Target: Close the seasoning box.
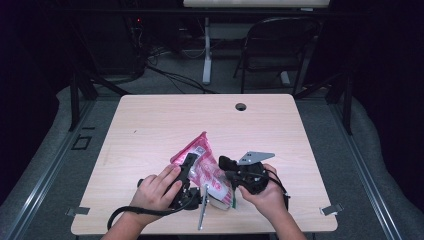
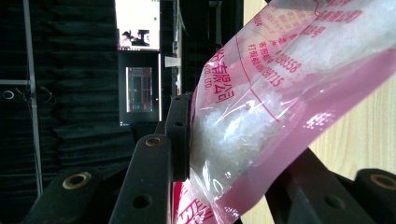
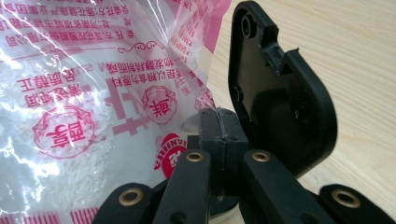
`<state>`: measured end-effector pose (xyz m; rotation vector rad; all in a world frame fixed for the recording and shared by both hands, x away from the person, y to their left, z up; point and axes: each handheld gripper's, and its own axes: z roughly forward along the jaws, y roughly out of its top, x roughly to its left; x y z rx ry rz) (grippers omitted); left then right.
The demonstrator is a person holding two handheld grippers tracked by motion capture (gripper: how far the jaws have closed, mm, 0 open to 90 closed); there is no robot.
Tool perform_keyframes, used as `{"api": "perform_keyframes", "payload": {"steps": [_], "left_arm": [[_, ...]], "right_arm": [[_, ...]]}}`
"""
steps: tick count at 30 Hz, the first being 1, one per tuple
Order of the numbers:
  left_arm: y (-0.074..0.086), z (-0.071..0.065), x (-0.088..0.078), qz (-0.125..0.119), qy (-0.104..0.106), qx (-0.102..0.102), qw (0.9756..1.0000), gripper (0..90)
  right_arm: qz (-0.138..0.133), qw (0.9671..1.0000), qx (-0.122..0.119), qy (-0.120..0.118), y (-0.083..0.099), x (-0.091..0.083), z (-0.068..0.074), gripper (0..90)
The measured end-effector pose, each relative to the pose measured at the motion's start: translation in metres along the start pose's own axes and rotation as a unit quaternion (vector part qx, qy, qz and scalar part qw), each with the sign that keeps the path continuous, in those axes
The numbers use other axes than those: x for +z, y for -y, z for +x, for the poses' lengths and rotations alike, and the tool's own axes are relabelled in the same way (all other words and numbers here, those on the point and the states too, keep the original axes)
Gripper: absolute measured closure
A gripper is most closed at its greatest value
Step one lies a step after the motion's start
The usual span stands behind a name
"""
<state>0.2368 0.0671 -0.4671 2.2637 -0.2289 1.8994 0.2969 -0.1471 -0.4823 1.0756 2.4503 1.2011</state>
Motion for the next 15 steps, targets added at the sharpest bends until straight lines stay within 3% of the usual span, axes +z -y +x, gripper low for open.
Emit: {"api": "perform_keyframes", "payload": {"steps": [15], "left_arm": [[0.011,-0.003,0.001,0.009,0.016,-0.030,0.9994,70.8]], "right_arm": [[-0.008,1.0000,-0.001,0.001,-0.001,-0.004,0.002,90.0]]}}
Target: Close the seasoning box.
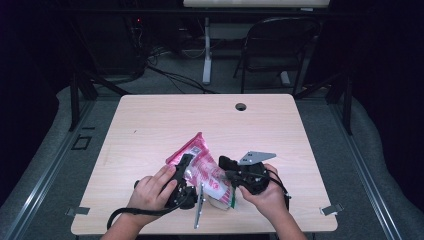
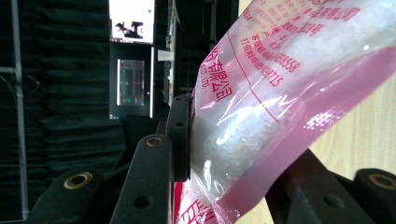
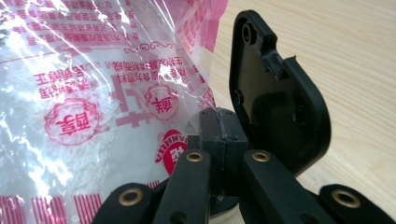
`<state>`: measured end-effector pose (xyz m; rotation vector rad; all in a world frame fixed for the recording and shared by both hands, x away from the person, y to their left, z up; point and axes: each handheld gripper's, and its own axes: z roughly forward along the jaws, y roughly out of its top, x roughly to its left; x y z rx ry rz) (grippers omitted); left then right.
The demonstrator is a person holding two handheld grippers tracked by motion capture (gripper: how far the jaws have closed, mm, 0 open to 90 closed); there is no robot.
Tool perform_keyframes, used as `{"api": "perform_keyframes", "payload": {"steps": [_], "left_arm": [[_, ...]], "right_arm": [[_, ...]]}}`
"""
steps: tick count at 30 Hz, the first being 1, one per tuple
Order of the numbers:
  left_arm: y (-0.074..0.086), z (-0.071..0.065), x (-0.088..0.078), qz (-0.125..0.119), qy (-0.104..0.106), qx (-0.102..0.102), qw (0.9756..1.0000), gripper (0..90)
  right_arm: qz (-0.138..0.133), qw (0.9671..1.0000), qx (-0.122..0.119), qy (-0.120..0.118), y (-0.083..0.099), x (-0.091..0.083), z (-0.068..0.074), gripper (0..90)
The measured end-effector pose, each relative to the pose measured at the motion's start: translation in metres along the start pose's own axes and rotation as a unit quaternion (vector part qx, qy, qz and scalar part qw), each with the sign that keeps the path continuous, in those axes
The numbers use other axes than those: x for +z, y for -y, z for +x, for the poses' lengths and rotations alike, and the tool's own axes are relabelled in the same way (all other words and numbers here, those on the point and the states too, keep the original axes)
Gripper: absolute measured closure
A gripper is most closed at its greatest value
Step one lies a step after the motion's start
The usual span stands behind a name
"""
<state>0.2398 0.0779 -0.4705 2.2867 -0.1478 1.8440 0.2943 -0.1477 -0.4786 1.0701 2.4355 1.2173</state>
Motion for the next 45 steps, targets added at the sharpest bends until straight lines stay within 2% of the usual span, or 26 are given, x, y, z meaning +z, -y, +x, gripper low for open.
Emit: {"api": "perform_keyframes", "payload": {"steps": [10,19,24,34,40,45], "left_arm": [[0.008,-0.007,0.001,0.008,0.013,-0.031,0.9994,71.4],[0.011,-0.010,0.001,0.007,0.013,-0.048,0.9987,71.6],[0.014,-0.014,0.001,0.007,0.020,-0.057,0.9982,71.7],[0.022,-0.022,0.005,0.002,0.041,-0.088,0.9953,72.0],[0.025,-0.027,0.007,0.001,0.054,-0.113,0.9921,72.1],[0.029,-0.031,0.009,-0.001,0.069,-0.139,0.9878,72.2]], "right_arm": [[0.001,1.0000,-0.005,0.000,-0.001,-0.001,0.002,90.0],[-0.001,1.0000,-0.007,0.000,-0.001,-0.002,0.004,90.0],[-0.001,1.0000,-0.009,-0.001,-0.001,-0.002,0.004,90.0],[0.003,1.0000,-0.008,-0.002,-0.001,-0.002,0.005,90.0],[0.004,1.0000,-0.006,-0.006,-0.001,-0.001,0.003,90.0],[0.003,0.9999,-0.004,-0.009,0.000,-0.001,0.003,90.0]]}}
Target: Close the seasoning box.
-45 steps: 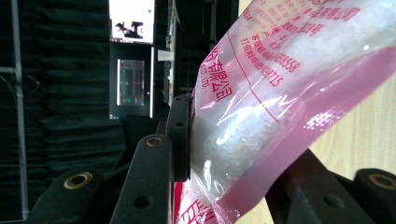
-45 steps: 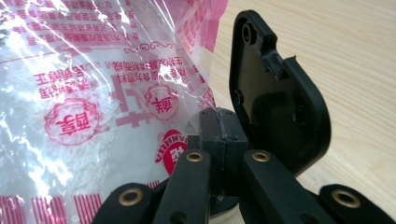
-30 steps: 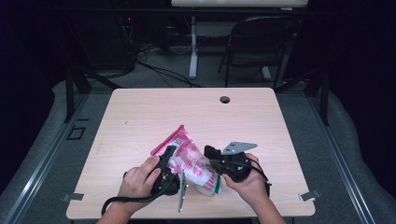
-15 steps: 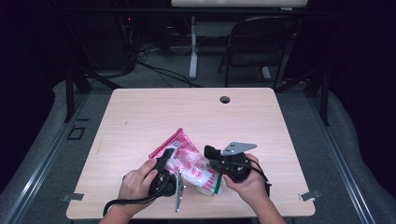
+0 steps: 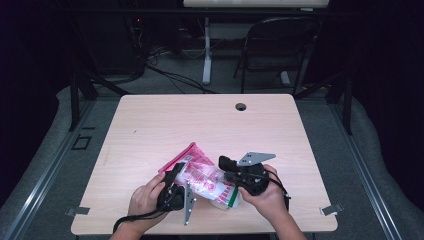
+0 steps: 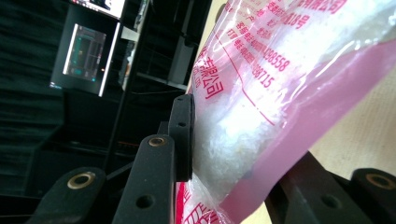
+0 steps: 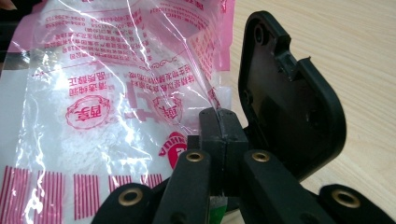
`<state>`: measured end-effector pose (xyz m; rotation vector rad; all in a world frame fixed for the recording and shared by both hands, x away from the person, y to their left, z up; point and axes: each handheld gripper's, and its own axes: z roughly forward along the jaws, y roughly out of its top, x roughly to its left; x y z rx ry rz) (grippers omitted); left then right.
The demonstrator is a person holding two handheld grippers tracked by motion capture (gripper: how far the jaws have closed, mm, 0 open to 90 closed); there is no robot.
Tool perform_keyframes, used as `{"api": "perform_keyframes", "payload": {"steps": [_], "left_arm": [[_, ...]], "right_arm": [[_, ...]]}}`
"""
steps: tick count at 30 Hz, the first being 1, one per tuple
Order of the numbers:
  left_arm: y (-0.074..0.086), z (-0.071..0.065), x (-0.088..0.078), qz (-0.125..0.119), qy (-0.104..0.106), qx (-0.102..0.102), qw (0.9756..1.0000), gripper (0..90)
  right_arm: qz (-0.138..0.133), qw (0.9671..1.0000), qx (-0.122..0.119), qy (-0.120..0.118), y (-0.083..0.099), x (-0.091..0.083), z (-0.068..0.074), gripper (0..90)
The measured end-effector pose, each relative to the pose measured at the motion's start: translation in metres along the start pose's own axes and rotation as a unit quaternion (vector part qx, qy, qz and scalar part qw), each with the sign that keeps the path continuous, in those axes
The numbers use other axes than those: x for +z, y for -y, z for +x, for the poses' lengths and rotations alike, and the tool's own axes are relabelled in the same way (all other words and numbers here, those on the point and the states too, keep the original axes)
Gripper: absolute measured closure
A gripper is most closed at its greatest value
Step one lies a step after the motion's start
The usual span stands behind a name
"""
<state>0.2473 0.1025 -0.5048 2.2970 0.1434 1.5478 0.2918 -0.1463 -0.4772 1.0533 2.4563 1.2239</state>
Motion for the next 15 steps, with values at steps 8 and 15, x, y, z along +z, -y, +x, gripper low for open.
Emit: {"api": "perform_keyframes", "payload": {"steps": [8,15], "left_arm": [[0.007,-0.005,0.005,-0.003,0.020,-0.034,0.9992,72.2],[0.013,-0.011,0.010,0.003,0.037,-0.050,0.9980,72.1]], "right_arm": [[0.002,1.0000,0.002,-0.005,0.000,0.001,0.000,90.0],[0.002,1.0000,0.001,-0.008,0.000,0.001,0.002,90.0]]}}
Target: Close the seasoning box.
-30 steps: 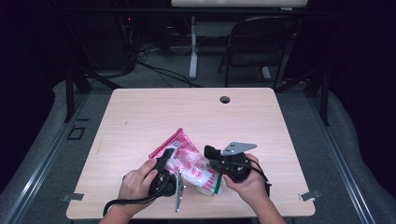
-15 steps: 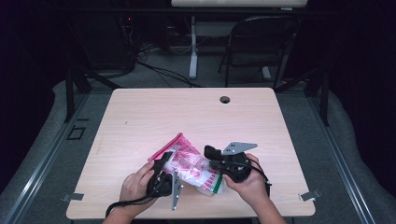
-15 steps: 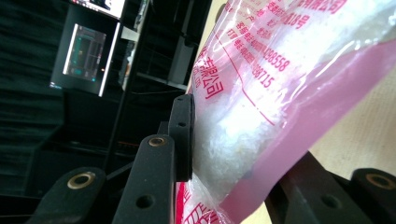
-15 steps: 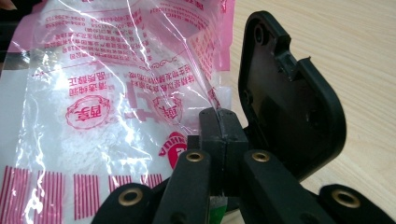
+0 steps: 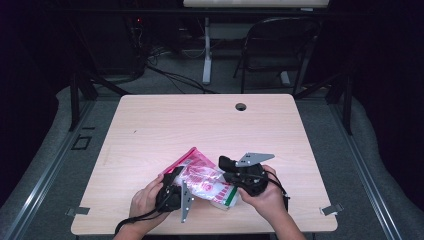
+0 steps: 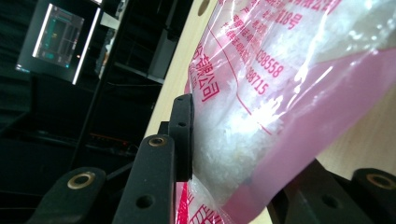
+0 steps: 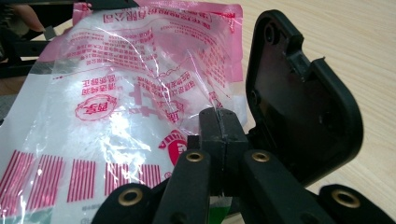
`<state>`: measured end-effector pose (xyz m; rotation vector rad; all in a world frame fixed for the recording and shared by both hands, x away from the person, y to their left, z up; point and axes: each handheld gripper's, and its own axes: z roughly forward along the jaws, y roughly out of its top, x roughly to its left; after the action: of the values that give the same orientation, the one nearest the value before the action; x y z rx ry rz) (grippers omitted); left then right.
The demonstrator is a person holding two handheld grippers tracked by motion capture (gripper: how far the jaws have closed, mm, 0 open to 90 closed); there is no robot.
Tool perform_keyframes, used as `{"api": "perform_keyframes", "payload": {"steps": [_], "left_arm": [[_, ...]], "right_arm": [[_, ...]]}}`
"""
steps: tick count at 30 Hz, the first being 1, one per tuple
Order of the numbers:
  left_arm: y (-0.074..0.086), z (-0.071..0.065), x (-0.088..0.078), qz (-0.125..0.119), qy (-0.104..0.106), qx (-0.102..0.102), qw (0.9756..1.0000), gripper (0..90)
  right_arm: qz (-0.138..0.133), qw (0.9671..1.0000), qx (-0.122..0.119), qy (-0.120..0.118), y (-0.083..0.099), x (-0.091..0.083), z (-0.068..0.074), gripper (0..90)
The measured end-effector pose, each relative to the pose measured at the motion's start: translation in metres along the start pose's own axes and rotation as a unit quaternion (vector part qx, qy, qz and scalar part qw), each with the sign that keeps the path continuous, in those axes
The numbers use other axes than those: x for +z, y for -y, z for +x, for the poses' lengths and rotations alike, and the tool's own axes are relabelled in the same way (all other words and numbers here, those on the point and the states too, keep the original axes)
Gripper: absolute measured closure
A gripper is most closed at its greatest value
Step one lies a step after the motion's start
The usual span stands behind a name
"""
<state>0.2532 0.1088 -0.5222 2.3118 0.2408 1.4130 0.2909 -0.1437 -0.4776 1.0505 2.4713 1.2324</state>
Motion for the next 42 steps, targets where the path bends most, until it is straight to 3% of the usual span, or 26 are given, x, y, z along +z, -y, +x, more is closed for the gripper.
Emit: {"api": "perform_keyframes", "payload": {"steps": [4,10,17,20,25,29,36,42], "left_arm": [[0.004,-0.002,0.003,0.006,0.015,-0.010,0.9998,72.0],[0.007,-0.007,0.008,0.018,0.034,-0.001,0.9993,72.2],[0.012,-0.011,0.013,0.009,0.051,-0.024,0.9984,73.1],[0.016,-0.013,0.014,0.010,0.059,-0.031,0.9977,73.3],[0.023,-0.013,0.018,0.004,0.086,-0.059,0.9945,73.5],[0.027,-0.015,0.020,0.000,0.100,-0.068,0.9926,73.5],[0.029,-0.018,0.023,0.001,0.112,-0.083,0.9903,73.7],[0.033,-0.017,0.026,-0.003,0.134,-0.107,0.9851,73.8]], "right_arm": [[0.000,1.0000,0.000,-0.005,-0.001,0.000,0.001,90.0],[0.002,0.9999,0.000,-0.011,-0.001,0.001,0.002,90.0],[0.010,0.9998,0.000,-0.018,-0.001,0.002,0.002,90.0],[0.001,0.9997,0.002,-0.023,-0.001,0.002,0.002,83.9],[-0.014,0.9996,0.008,-0.023,-0.003,-0.001,0.002,74.6],[-0.031,0.9991,0.013,-0.028,-0.005,-0.006,0.002,70.6],[-0.057,0.9979,0.017,-0.027,-0.009,-0.018,0.004,69.3],[-0.063,0.9974,0.017,-0.031,-0.012,-0.026,0.004,69.0]]}}
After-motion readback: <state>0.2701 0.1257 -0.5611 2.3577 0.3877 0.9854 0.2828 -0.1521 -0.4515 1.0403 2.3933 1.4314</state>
